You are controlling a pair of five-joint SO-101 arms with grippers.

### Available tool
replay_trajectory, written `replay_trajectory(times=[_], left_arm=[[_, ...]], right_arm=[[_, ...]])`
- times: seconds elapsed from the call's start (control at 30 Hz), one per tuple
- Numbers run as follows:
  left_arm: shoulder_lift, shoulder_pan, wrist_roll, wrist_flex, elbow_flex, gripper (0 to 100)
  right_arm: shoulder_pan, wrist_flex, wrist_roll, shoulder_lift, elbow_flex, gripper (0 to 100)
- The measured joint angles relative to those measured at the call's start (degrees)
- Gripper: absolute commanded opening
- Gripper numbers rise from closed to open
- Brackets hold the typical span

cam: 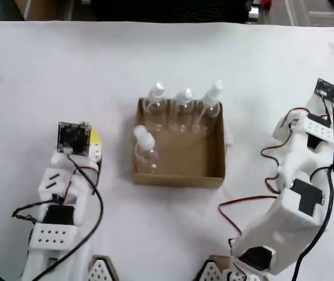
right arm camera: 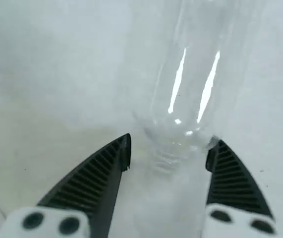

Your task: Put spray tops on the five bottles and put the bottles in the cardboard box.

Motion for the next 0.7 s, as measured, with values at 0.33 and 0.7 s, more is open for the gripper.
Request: replay_trajectory(times=[0.33,0.7], left_arm=[[0.0,0.0,-0.1,0.0,0.0,3],[0.0,0.0,-0.1,0.0,0.0,3]], right_arm=[[0.2,0.1,0.0,0.3,0.0,1.7],[0.2,14.2,-5.7,-6.9,0.0,2.1]])
